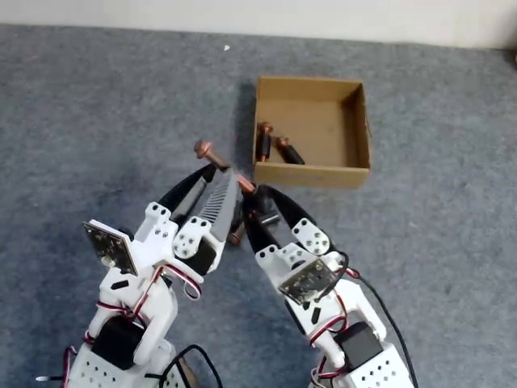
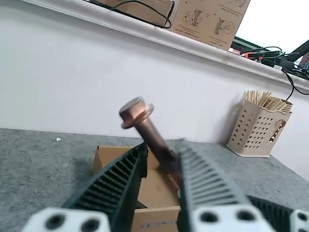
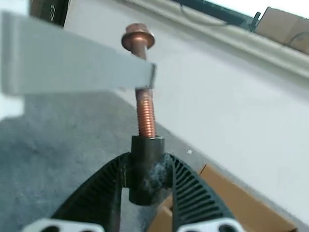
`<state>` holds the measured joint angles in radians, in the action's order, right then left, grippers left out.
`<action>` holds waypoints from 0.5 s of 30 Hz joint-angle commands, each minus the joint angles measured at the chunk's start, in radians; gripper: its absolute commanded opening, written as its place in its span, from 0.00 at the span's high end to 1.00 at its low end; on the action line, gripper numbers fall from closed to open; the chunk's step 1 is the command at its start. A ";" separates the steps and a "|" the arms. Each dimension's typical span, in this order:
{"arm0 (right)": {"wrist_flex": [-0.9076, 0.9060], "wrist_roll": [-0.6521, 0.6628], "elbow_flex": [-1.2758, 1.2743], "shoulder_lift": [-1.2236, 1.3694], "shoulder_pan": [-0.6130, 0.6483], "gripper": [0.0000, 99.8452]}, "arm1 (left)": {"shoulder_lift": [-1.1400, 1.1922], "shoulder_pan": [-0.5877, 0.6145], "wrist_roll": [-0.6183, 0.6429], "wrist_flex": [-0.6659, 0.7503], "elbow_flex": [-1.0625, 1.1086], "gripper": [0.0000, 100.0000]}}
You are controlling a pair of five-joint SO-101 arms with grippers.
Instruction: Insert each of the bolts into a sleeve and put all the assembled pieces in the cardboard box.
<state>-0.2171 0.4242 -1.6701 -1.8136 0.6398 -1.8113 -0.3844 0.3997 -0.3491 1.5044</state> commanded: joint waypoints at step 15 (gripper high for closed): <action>0.027 0.006 -0.116 -0.022 0.022 0.99 | -0.012 -0.018 0.009 0.028 -0.008 0.92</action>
<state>-0.2248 0.4242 -1.6701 -1.8136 0.6536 -1.8113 -0.3844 0.3997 -0.3429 1.5044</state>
